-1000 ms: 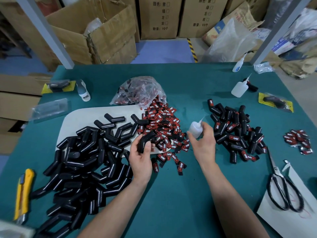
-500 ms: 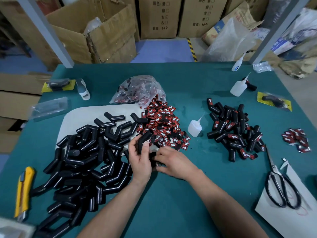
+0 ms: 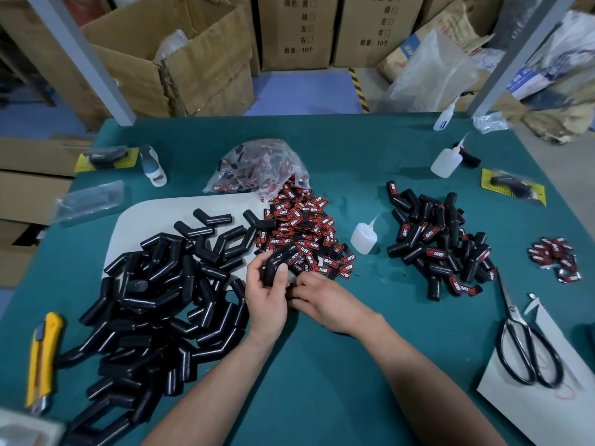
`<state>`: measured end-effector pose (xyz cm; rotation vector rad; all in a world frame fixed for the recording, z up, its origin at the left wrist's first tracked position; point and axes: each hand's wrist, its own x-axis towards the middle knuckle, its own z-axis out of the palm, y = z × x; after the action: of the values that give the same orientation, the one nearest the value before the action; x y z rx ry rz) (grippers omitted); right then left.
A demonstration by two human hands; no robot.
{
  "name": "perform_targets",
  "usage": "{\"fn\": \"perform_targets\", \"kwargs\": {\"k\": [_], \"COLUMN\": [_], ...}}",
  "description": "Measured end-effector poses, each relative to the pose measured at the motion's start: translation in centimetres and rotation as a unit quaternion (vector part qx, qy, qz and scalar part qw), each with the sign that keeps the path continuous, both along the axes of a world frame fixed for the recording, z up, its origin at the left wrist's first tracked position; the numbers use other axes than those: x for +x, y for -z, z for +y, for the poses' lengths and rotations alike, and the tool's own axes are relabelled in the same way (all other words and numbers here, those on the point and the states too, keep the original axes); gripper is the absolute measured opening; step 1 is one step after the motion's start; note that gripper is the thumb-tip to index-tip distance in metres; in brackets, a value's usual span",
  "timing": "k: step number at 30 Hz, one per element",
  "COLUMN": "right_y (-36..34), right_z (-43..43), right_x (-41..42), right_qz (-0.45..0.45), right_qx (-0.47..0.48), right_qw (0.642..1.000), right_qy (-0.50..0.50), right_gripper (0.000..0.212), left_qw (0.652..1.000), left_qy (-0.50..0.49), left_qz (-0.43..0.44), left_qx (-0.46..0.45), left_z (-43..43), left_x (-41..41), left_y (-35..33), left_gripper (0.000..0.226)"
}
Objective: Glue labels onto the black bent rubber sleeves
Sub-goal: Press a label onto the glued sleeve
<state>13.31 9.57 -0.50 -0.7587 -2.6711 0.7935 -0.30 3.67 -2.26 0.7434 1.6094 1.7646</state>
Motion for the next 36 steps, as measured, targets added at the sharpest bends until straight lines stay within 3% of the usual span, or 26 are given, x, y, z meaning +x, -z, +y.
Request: {"fn": "perform_targets", "kwargs": {"k": [7, 11, 18, 25, 31, 36], "right_y": [0.2, 0.6, 1.1, 1.2, 1.7, 1.6], "right_z": [0.4, 0.9, 1.2, 1.5, 1.3, 1.4], "right_x": [0.2, 0.5, 0.4, 0.7, 0.3, 0.6], "right_qz": [0.066, 0.175, 0.190, 0.223, 0.166, 0.071], "right_qx": [-0.081, -0.143, -0.099, -0.039, -0.040, 0.076], "right_qw": [0.994, 0.954, 0.942, 0.943, 0.953, 0.981], "right_qy": [0.016, 0.199, 0.260, 0.245, 0.250, 0.161], "right_gripper": [0.004, 0.011, 0.015, 0.022, 0.009, 0.018], "left_qw": [1.000, 1.000, 0.998, 0.998, 0.999, 1.000], "left_qy": [0.012, 0.015, 0.026, 0.043, 0.038, 0.027], "left_qz": [0.022, -0.005, -0.046, -0.033, -0.018, 0.008], "left_qx": [0.012, 0.004, 0.023, 0.021, 0.015, 0.008], "left_z": [0.1, 0.3, 0.5, 0.6, 0.5, 0.5], "left_x": [0.0, 0.0, 0.0, 0.0, -0.1, -0.2], "left_y": [-0.1, 0.3, 0.6, 0.9, 0.9, 0.8], "left_gripper": [0.030, 0.032, 0.031, 0.030, 0.033, 0.033]}}
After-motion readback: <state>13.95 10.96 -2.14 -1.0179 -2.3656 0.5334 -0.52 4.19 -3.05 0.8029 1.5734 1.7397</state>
